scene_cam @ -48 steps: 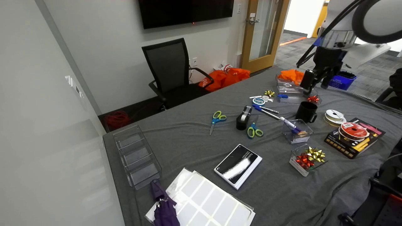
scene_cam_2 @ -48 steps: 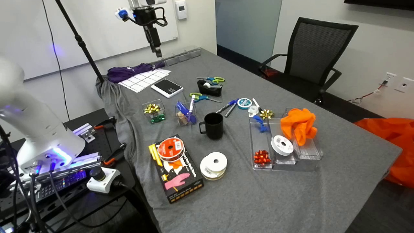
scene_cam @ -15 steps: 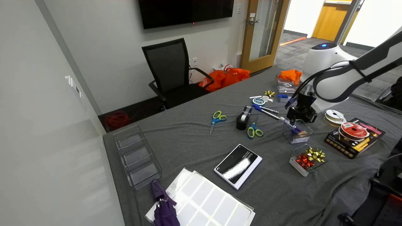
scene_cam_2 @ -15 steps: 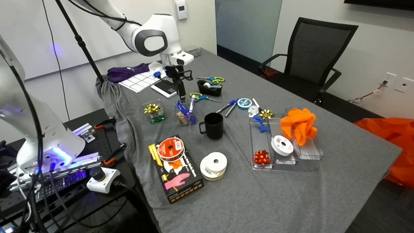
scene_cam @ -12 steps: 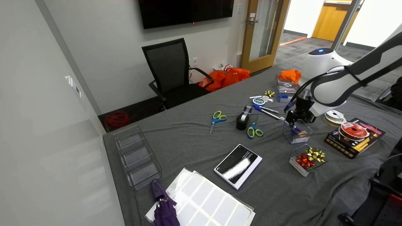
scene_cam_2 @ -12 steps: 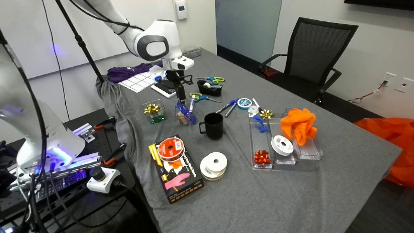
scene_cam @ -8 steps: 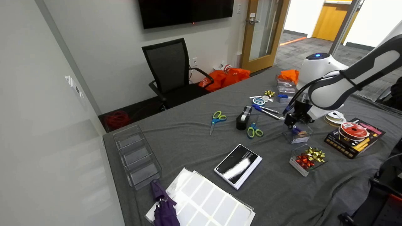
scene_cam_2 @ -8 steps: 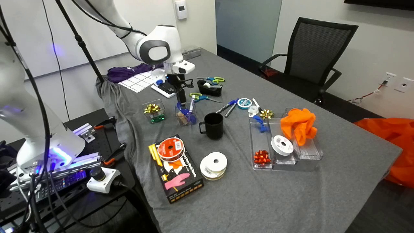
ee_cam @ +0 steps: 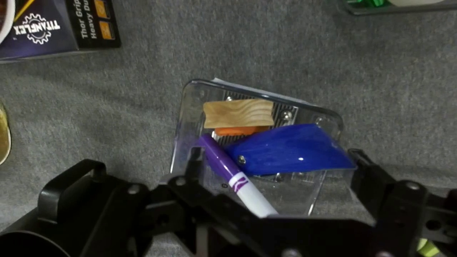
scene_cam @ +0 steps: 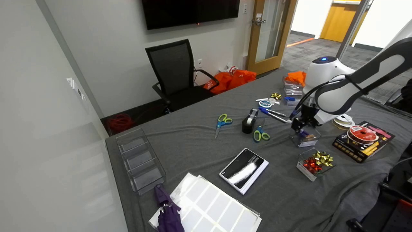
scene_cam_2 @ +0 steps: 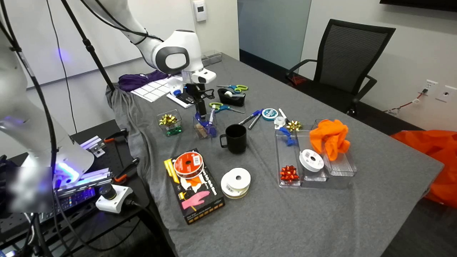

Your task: Move the blue object to the right tray

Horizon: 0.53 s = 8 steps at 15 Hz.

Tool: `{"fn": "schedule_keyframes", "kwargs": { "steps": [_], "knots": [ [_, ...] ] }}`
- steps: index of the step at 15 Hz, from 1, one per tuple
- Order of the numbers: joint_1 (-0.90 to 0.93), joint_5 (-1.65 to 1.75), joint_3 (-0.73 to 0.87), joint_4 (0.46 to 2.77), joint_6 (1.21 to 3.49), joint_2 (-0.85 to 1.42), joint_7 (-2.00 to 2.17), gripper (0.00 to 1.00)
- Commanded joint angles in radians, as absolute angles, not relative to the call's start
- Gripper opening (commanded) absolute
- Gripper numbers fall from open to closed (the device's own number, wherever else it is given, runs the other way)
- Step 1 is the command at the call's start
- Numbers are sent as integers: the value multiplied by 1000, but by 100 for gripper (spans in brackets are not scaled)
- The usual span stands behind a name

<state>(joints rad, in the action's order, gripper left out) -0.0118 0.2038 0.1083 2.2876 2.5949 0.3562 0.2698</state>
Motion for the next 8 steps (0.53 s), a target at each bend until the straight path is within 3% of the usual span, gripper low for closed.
{"fn": "schedule_keyframes", "kwargs": {
  "steps": [1, 8],
  "knots": [
    [21, 233, 149, 2282, 2582, 362, 294, 100],
    [39, 270, 181, 2292, 2571, 352, 295, 100]
  ]
}}
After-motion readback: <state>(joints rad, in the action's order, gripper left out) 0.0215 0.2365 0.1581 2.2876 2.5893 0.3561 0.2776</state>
